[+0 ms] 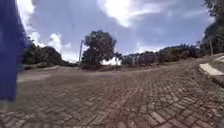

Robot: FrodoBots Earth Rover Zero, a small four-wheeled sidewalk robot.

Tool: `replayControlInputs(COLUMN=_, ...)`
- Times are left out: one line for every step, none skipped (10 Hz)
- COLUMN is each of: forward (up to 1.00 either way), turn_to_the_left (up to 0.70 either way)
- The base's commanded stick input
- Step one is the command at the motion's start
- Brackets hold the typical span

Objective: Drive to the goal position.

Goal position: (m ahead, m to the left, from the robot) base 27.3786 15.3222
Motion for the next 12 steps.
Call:
replayControlInputs(forward=0.00, turn_to_the_left=0.00)
replayControlInputs(forward=0.00, turn_to_the_left=0.00)
replayControlInputs(forward=0.00, turn_to_the_left=0.00)
replayControlInputs(forward=0.00, turn_to_the_left=-0.04)
replayControlInputs(forward=0.00, turn_to_the_left=-0.34)
replayControlInputs(forward=0.00, turn_to_the_left=-0.45)
replayControlInputs(forward=0.00, turn_to_the_left=-0.38)
replayControlInputs(forward=0.00, turn_to_the_left=0.00)
replayControlInputs(forward=0.00, turn_to_the_left=0.00)
replayControlInputs(forward=0.00, turn_to_the_left=0.00)
replayControlInputs(forward=0.00, turn_to_the_left=0.00)
replayControlInputs(forward=0.00, turn_to_the_left=0.00)
